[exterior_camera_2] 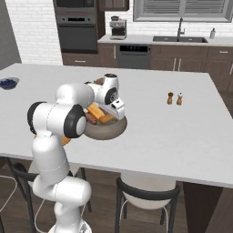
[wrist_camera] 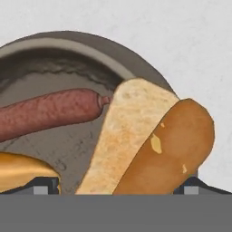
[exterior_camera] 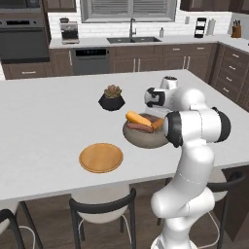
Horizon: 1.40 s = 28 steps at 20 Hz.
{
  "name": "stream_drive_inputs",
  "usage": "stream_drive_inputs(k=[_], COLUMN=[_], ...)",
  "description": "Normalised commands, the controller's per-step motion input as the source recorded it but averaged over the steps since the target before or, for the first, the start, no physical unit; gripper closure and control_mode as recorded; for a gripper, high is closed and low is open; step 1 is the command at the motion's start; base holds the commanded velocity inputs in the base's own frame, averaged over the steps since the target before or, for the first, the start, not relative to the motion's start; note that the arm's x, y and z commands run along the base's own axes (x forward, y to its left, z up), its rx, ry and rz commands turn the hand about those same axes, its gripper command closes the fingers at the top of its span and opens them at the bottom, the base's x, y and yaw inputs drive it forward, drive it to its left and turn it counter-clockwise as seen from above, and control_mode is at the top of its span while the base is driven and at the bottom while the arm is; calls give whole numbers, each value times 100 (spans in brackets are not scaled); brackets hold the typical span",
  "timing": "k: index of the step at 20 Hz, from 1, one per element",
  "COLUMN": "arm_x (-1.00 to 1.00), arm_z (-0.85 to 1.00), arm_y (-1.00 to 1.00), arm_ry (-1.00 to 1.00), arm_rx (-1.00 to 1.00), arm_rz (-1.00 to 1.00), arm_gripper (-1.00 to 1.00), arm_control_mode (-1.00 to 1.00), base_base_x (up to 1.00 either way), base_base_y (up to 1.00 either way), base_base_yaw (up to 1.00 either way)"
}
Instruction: Place one bun and one sausage from the bowl on each plate.
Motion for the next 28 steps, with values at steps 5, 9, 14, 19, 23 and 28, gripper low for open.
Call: stream_drive_inputs(k=[5, 9, 14, 19, 23, 28], arm_x=[0, 0, 5, 3, 0, 2], arm_z=[-1, 0, -2, -14, -7, -10], arm_y=[-9, 0, 11, 3, -4, 7], arm_ry=[-5, -1, 0, 0, 0, 0], arm_rx=[3, 2, 0, 5, 9, 4], arm_rz=[-4, -3, -1, -5, -8, -6], arm_gripper=[-100, -100, -100, -100, -100, 100], arm_control_mode=[-100, -100, -100, -100, -100, -100], base_base_x=[0, 0, 0, 0, 0, 0], base_base_y=[0, 0, 0, 0, 0, 0], base_base_yaw=[0, 0, 0, 0, 0, 0])
